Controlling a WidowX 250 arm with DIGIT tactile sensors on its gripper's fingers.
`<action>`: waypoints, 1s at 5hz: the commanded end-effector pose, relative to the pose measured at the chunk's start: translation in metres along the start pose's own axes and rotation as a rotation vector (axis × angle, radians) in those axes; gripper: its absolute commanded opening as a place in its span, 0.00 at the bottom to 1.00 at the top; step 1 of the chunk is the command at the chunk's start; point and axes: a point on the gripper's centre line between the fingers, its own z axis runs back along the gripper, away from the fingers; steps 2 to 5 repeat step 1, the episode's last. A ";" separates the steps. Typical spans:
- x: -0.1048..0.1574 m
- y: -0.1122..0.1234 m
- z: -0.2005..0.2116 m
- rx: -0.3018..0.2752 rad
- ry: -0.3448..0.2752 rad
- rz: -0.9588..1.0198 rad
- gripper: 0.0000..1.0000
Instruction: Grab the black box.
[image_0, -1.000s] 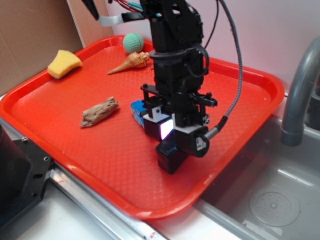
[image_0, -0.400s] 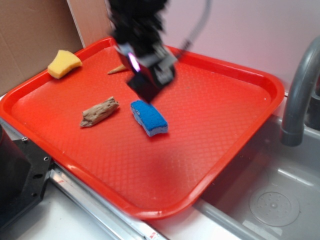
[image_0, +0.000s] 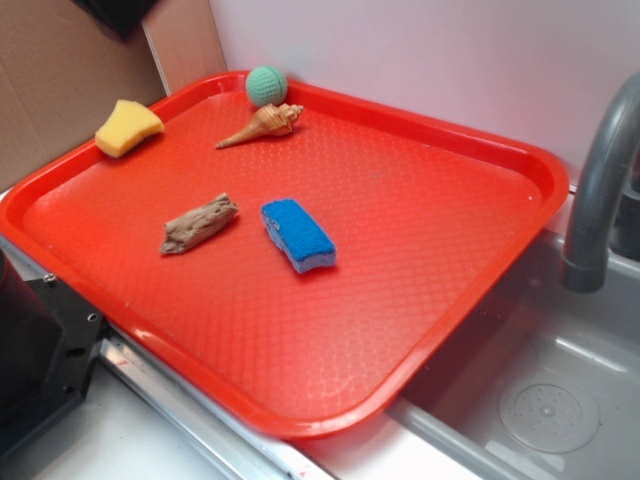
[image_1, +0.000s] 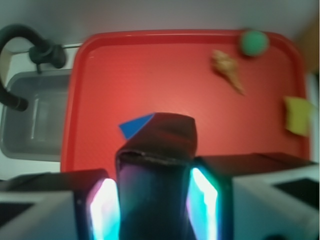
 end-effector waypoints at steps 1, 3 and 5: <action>0.003 0.035 0.016 -0.003 -0.018 0.084 0.00; 0.003 0.035 0.016 -0.003 -0.018 0.084 0.00; 0.003 0.035 0.016 -0.003 -0.018 0.084 0.00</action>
